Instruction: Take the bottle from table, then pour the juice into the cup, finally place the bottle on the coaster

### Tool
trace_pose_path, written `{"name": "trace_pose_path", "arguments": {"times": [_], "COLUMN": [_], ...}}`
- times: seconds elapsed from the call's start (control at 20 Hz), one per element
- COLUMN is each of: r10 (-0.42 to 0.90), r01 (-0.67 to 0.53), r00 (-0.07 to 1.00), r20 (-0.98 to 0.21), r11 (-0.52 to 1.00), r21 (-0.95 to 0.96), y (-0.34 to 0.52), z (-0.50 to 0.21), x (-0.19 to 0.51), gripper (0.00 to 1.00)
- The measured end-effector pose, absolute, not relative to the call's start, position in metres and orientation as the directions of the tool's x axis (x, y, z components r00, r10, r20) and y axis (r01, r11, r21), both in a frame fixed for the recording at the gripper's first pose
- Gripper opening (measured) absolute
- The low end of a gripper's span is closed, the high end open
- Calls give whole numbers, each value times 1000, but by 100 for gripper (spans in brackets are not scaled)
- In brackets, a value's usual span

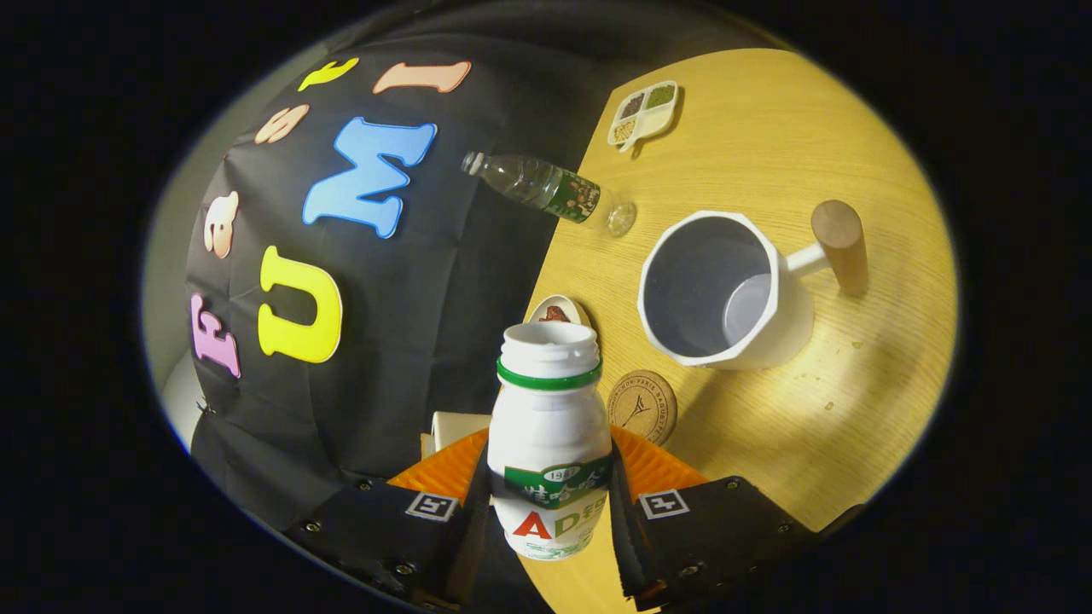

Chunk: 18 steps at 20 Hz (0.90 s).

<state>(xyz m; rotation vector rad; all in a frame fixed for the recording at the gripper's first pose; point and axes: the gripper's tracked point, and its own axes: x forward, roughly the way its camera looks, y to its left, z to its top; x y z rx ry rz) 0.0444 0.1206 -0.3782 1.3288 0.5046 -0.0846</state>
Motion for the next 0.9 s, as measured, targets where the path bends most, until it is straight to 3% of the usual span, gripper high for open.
{"name": "trace_pose_path", "arguments": {"times": [0.15,0.9], "r10": [214,228], "r01": [358,402], "r00": [896,889], "r20": [-389,-397], "r11": [170,28], "r21": [918,915], "y": [115,111], "z": [-373,-369], "x": [47,48], "gripper": [62,62]}}
